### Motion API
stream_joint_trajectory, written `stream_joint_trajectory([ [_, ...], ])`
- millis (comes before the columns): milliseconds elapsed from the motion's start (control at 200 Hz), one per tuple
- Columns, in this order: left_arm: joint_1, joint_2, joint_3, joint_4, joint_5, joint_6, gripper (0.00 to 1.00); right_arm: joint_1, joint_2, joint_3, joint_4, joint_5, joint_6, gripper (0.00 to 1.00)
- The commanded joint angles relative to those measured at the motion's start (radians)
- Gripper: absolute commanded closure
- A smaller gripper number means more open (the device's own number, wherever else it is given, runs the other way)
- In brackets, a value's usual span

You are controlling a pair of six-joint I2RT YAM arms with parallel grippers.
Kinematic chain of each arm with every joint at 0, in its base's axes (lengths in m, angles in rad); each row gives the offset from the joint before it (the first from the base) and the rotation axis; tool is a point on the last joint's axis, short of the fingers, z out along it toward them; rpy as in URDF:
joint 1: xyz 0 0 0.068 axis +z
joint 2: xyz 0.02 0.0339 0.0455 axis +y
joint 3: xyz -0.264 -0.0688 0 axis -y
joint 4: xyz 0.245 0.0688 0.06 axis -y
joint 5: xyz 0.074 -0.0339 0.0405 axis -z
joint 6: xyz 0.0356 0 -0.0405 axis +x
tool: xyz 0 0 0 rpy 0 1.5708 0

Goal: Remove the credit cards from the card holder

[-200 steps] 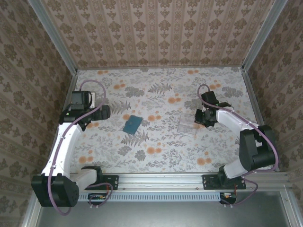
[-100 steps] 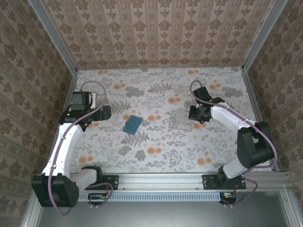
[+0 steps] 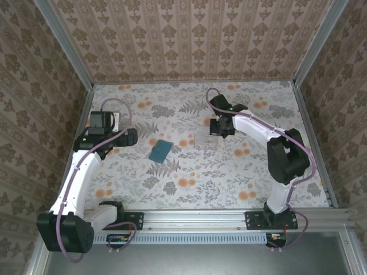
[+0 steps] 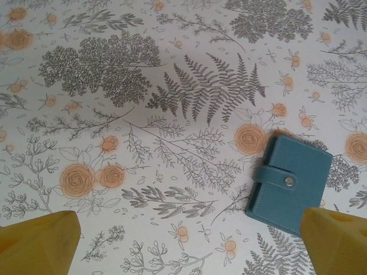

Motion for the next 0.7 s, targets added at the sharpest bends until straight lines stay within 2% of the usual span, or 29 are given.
stream_joint_trajectory([
  [0, -0.020, -0.023, -0.015, -0.005, -0.026, 0.021, 0.00, 0.019, 0.063, 0.094, -0.066, 0.035, 0.011, 0.96],
  [225, -0.074, -0.012, -0.010, -0.027, -0.083, 0.034, 0.00, 0.036, 0.171, 0.221, -0.118, 0.056, 0.002, 0.96],
  [430, -0.116, 0.010, -0.005, -0.041, -0.103, 0.045, 0.00, 0.038, 0.217, 0.250, -0.131, 0.051, 0.000, 0.95],
  [695, -0.203, 0.069, 0.020, -0.086, -0.155, 0.034, 0.00, 0.043, 0.201, 0.255, -0.136, 0.047, 0.006, 0.81],
])
